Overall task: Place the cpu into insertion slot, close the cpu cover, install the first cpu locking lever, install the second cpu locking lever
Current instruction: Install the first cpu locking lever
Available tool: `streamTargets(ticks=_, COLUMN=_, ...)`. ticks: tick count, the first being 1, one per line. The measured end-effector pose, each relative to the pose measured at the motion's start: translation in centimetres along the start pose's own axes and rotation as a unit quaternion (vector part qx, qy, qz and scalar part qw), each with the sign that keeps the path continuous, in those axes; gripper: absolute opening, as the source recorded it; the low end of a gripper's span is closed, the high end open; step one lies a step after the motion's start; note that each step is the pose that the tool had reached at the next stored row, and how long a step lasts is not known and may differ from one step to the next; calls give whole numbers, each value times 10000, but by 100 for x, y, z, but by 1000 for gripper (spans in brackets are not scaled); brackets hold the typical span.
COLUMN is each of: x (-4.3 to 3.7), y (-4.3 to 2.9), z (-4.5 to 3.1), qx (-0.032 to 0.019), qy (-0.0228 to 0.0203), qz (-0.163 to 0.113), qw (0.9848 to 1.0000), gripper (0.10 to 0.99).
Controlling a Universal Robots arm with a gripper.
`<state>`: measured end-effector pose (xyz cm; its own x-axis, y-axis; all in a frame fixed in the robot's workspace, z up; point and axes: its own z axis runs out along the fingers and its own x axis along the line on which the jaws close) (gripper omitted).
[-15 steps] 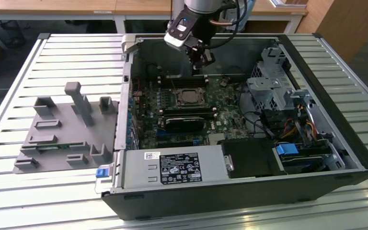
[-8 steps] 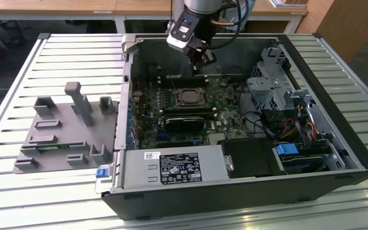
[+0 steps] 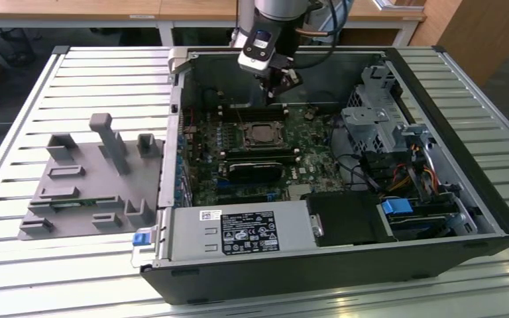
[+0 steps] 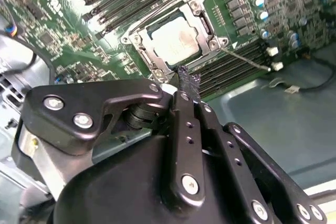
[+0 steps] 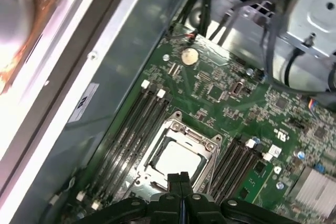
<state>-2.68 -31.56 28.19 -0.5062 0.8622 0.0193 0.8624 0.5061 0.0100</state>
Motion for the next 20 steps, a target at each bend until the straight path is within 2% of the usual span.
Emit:
streamTargets(ticks=5, x=0, y=0, z=5, qx=8, qy=4, qz=-436, qw=9990, gripper=106)
streamTargets(ticks=10, x=0, y=0, z=11, qx=17, qy=9, qz=-884, qw=9961, gripper=106)
streamTargets(ticks=15, x=0, y=0, z=15, qx=26, qy=13, qz=-1342, qw=9910, gripper=106)
streamTargets(ticks=20, x=0, y=0, z=20, qx=34, qy=18, qz=-1785, qw=9839, gripper=106)
